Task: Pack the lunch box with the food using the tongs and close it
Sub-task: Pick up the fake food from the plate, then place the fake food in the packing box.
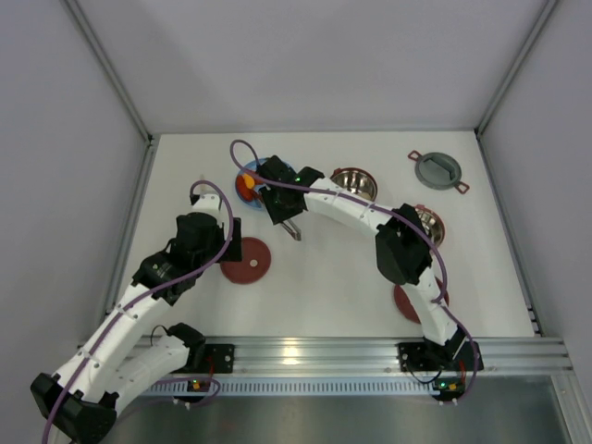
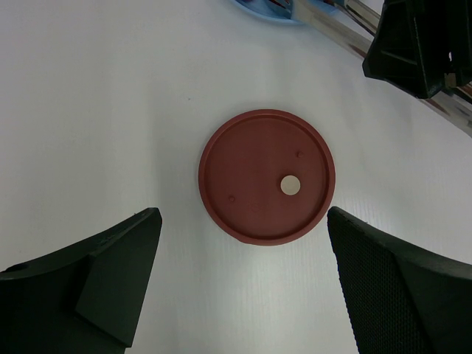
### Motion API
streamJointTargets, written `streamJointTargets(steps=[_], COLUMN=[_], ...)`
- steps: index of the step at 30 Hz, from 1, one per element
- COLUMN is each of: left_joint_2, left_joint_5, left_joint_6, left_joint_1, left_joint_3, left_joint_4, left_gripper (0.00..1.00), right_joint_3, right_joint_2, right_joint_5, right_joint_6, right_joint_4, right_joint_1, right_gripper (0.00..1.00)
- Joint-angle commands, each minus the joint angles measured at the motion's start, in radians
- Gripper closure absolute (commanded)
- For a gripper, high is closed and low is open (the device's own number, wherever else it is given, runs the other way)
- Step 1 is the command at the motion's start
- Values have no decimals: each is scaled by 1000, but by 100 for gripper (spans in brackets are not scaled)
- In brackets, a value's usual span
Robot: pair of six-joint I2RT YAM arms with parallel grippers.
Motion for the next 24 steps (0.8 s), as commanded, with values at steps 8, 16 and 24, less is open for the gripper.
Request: streamJointTargets(steps=[8,16,24], left_joint_2=[-8,-12,-14], left_joint_5=[7,5,7], left_joint_6=[-8,-8,-8], left_joint_1=[-2,-2,-2], left_joint_3=[-2,-2,-2], left_joint_4=[16,17,17], left_gripper=[1,1,1], right_joint_3=[70,60,65], right_joint_2=[-37,-118,-179], right_joint_5=[12,36,73], right_joint_6=[-11,-5,-3], right_joint_4=[-34,-34,-34], right_joint_1=[15,-2,-26], right_gripper=[76,82,85])
